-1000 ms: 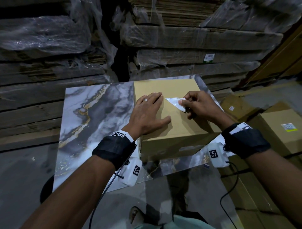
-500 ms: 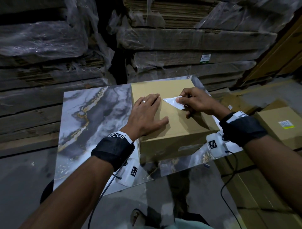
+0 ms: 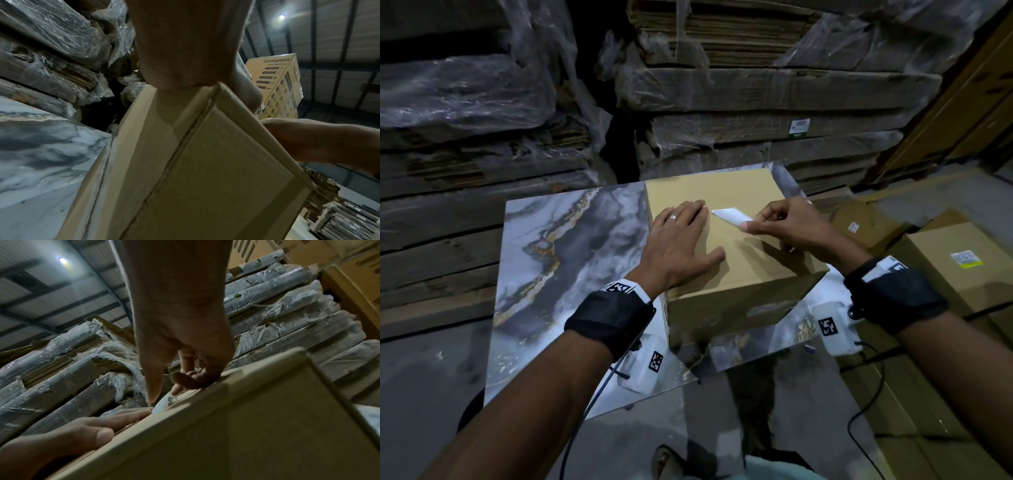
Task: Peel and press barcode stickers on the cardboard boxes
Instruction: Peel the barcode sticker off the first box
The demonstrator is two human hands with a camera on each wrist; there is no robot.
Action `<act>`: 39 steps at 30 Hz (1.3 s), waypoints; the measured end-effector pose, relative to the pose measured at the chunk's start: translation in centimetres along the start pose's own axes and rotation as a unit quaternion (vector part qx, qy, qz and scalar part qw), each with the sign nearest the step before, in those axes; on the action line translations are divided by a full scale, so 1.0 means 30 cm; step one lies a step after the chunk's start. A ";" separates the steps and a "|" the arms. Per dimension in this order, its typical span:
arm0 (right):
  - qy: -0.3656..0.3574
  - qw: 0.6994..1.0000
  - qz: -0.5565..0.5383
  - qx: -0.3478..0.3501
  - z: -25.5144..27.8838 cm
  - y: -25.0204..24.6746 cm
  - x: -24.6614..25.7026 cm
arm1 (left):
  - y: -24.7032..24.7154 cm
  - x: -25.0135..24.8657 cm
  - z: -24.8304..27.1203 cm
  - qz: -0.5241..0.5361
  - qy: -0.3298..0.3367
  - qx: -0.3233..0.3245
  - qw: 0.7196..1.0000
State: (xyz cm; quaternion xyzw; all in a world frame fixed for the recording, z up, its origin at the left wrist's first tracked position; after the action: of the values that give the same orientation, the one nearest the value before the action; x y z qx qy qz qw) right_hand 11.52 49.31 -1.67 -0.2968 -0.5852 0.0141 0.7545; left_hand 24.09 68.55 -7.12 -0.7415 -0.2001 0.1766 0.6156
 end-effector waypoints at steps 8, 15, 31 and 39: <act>-0.003 0.996 -0.082 -0.022 -0.009 0.022 0.007 | 0.007 0.003 0.002 -0.001 -0.002 0.002 1.000; -0.073 0.996 -0.021 -0.041 -0.008 0.054 -0.012 | 0.003 -0.001 0.000 0.001 -0.008 0.002 1.000; -0.060 0.998 -0.020 -0.016 -0.075 0.006 -0.016 | -0.007 -0.001 0.007 0.012 -0.001 -0.001 1.000; -0.046 0.999 -0.010 -0.001 -0.097 -0.001 0.005 | -0.014 -0.001 0.008 0.013 0.002 -0.002 1.000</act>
State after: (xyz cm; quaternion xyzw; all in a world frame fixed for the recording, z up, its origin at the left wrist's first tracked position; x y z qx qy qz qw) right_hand 14.14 48.08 -1.92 -0.2903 -0.6223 0.0196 0.7267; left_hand 23.91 68.80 -6.75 -0.7457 -0.1897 0.1822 0.6121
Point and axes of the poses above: each hand's wrist, its own z-axis away from the middle knuckle, its own y-axis out of the palm, x = y × z, the point moved 2 cm from there along -z, towards the middle knuckle, and after that the axes turned 10 degrees about -z, right-handed, at the moved point
